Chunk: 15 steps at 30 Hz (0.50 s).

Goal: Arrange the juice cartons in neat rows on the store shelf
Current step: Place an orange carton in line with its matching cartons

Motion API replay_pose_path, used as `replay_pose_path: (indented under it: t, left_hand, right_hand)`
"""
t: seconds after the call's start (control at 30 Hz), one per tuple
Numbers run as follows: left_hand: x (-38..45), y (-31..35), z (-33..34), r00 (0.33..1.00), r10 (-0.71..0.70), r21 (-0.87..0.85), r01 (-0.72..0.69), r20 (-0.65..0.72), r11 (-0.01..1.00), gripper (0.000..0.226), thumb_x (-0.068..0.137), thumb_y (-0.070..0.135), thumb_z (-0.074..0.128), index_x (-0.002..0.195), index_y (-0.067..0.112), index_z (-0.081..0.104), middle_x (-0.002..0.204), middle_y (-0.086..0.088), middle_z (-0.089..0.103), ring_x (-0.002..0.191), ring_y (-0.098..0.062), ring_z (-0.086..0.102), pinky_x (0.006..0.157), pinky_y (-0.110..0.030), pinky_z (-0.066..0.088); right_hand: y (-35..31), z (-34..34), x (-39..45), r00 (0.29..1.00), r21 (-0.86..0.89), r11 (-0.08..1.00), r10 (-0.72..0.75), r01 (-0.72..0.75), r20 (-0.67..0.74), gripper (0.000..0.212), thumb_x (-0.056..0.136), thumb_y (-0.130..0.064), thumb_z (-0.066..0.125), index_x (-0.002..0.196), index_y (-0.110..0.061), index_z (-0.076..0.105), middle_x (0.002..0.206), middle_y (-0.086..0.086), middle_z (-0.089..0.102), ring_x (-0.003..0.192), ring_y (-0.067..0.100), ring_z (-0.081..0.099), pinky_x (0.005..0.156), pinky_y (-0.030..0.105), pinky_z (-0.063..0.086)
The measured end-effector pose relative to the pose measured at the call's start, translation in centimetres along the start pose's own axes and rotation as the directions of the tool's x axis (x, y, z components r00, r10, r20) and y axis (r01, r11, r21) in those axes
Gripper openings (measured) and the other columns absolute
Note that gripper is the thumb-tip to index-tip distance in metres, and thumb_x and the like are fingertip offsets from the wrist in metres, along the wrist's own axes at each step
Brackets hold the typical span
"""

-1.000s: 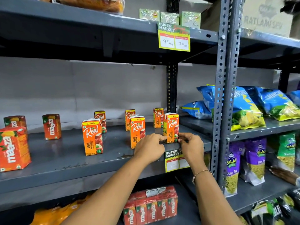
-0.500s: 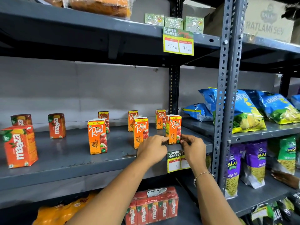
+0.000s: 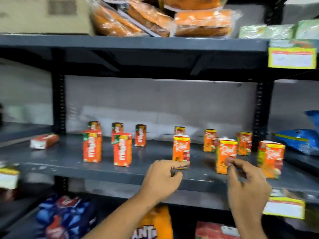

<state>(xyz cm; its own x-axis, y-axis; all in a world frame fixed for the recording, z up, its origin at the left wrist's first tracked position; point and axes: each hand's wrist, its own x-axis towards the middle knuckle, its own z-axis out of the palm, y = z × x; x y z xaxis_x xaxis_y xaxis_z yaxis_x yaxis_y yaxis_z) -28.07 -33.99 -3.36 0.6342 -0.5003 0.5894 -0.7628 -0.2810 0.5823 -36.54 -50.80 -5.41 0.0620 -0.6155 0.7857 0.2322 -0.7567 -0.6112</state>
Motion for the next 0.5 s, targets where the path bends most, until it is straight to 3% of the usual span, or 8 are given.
replay_pose_path:
  t: [0.13,0.27,0.4,0.5]
  left_hand:
    - [-1.1,-5.1,-6.6,0.986,-0.112,0.062,0.12,-0.127,0.991,0.038,0.083,0.012,0.053,0.11,0.033,0.07,0.047,0.013,0.059,0.038,-0.008,0.04,0.042,-0.012,0.028]
    - [-2.4,-9.2,-11.9,0.978,-0.126,0.147,0.15,-0.164,0.978,0.037,0.081,0.019,0.052,0.109,0.035,0.07,0.048,0.01,0.058,0.044,-0.01,0.046,0.049,-0.019,0.036]
    - [-3.2,-12.9,-16.9,0.975,-0.124,0.19,0.159,-0.186,0.969,0.038,0.08,0.016,0.053,0.105,0.037,0.07,0.05,0.019,0.061,0.047,-0.002,0.052,0.05,-0.011,0.034]
    - [-3.5,-16.0,-21.1,0.976,-0.11,0.243,0.154,-0.185,0.958,0.038,0.079,0.015,0.053,0.103,0.037,0.071,0.056,0.005,0.066,0.056,-0.007,0.056,0.05,-0.009,0.034]
  right_hand:
    - [-3.8,7.2,-4.5,0.982,0.074,0.997,-0.025,0.011,0.188,0.014,0.079,-0.006,0.07,0.09,-0.012,0.077,0.082,-0.003,0.063,0.083,0.02,0.06,0.069,0.012,0.033]
    - [-8.3,13.4,-8.8,0.946,0.146,0.989,-0.066,0.02,0.318,0.017,0.079,-0.005,0.071,0.09,-0.015,0.077,0.084,-0.001,0.068,0.086,0.019,0.062,0.077,0.018,0.04]
    - [-12.8,18.2,-12.9,0.92,0.158,0.986,-0.105,0.048,0.378,0.021,0.076,0.001,0.072,0.087,-0.015,0.077,0.079,-0.008,0.058,0.084,0.019,0.061,0.074,0.016,0.038]
    - [-16.0,22.1,-15.8,0.908,0.192,0.978,-0.149,0.078,0.391,0.018,0.075,-0.008,0.066,0.086,-0.016,0.077,0.078,-0.007,0.065,0.081,0.019,0.064,0.076,0.016,0.042]
